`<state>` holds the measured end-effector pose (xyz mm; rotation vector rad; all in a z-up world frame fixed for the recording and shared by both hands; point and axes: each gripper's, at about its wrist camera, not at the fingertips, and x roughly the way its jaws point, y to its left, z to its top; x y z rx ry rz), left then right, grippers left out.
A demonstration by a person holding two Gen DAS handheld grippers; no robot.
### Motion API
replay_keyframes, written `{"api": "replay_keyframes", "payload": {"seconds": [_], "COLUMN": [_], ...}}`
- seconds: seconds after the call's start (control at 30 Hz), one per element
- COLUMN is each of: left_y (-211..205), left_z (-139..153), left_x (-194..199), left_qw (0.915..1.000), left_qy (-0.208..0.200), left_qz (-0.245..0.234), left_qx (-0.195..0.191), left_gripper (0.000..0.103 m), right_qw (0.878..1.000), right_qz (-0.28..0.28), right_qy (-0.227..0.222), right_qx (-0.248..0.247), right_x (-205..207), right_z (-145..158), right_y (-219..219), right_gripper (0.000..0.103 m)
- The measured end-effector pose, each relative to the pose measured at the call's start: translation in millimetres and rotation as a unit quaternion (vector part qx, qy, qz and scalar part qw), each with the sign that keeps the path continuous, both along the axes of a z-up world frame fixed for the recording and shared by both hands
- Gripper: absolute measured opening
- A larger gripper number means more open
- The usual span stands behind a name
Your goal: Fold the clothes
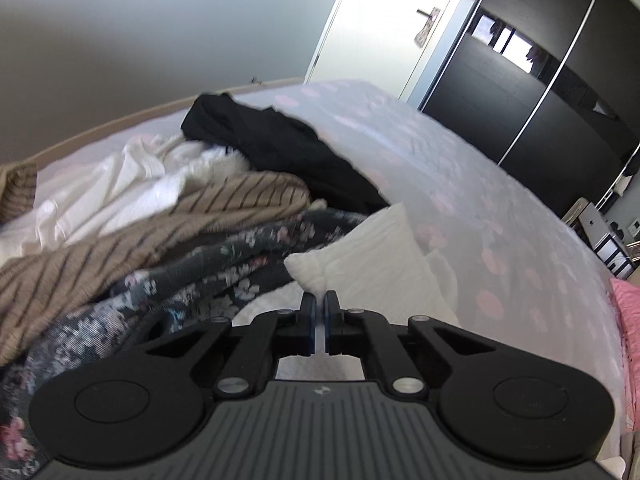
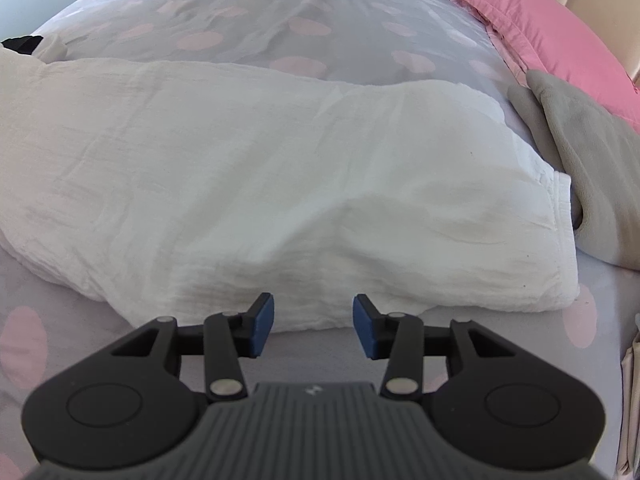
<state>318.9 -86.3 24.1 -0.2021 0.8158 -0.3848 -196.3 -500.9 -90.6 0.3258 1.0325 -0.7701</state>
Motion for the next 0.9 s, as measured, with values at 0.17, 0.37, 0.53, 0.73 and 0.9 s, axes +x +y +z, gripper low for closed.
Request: {"api": "replay_keyframes", "payload": {"seconds": [0.17, 0.37, 0.53, 0.73, 0.9], "left_y": [-1, 6, 14, 14, 9], "left_z": [0, -28, -32, -26, -23], "left_x": [-5, 1, 3, -2, -7], "left_qw": [0.9992, 0.9973, 0.9977, 0.9966, 0.9956], "left_qy": [0.004, 0.026, 0.055, 0.075, 0.073], "left_qz": [-0.007, -0.006, 0.001, 0.021, 0.034], "left_qx": [0.04, 0.068, 0.039, 0.028, 0.048], "left_gripper": [0.002, 0.002, 0.011, 0.032, 0.033], "right_qw": [1.0, 1.0, 1.0, 1.0, 1.0], "right_qz": [-0.01, -0.004, -0.006, 0.0, 0.001], "right_qy": [0.002, 0.0, 0.002, 0.0, -0.002], "right_qx": [0.005, 0.001, 0.002, 0.0, -0.003], "right_x": [-3, -2, -1, 1, 0], "right_z": [-3, 0, -3, -2, -2], "right_y": [-5, -2, -4, 0, -1], "right_gripper": [0.047, 0.047, 0.049, 0.05, 0.05]}}
